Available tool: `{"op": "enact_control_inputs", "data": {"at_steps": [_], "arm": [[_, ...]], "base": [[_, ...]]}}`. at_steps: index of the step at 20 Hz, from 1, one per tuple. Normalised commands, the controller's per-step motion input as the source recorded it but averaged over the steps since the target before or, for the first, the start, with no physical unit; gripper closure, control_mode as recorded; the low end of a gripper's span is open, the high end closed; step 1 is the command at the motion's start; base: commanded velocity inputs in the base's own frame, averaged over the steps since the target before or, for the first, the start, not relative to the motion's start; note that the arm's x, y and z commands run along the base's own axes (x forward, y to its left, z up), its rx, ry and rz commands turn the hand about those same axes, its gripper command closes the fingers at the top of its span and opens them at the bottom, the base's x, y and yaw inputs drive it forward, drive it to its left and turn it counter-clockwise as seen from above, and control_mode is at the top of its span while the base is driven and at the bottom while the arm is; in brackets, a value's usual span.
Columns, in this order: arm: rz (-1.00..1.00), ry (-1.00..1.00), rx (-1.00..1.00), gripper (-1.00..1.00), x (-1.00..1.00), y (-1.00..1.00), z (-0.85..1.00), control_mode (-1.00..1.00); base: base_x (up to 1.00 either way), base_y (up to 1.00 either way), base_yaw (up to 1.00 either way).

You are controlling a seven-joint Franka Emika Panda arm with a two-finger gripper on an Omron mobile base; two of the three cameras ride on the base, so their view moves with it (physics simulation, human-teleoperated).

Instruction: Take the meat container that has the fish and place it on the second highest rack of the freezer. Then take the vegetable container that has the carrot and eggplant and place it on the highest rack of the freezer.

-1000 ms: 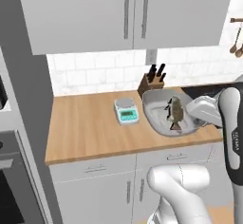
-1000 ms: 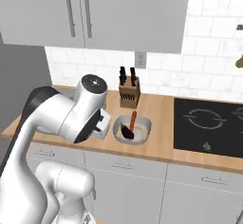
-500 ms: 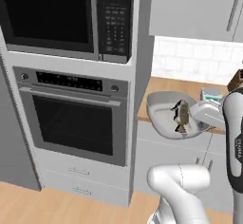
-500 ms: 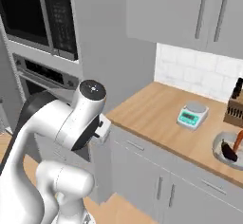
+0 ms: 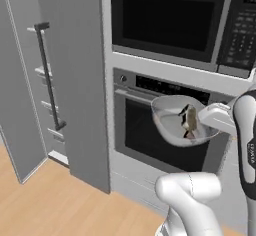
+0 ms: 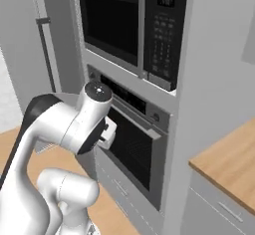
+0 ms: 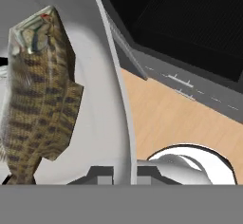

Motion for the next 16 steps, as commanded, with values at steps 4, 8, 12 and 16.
{"op": "enact_control_inputs", "data": {"at_steps": [4, 8, 12, 16], "arm": [[0.00, 0.00, 0.00, 1.00, 0.00, 0.00, 0.00, 1.00], [0.00, 0.00, 0.00, 1.00, 0.00, 0.00, 0.00, 1.00], [0.00, 0.00, 0.00, 1.00, 0.00, 0.00, 0.00, 1.00], [0.00, 0.00, 0.00, 1.00, 0.00, 0.00, 0.00, 1.00]], "base": [[1.00, 1.00, 0.01], [1.00, 1.00, -0.31], [0.98, 1.00, -0.25], [0.41, 0.98, -0.17]]}}
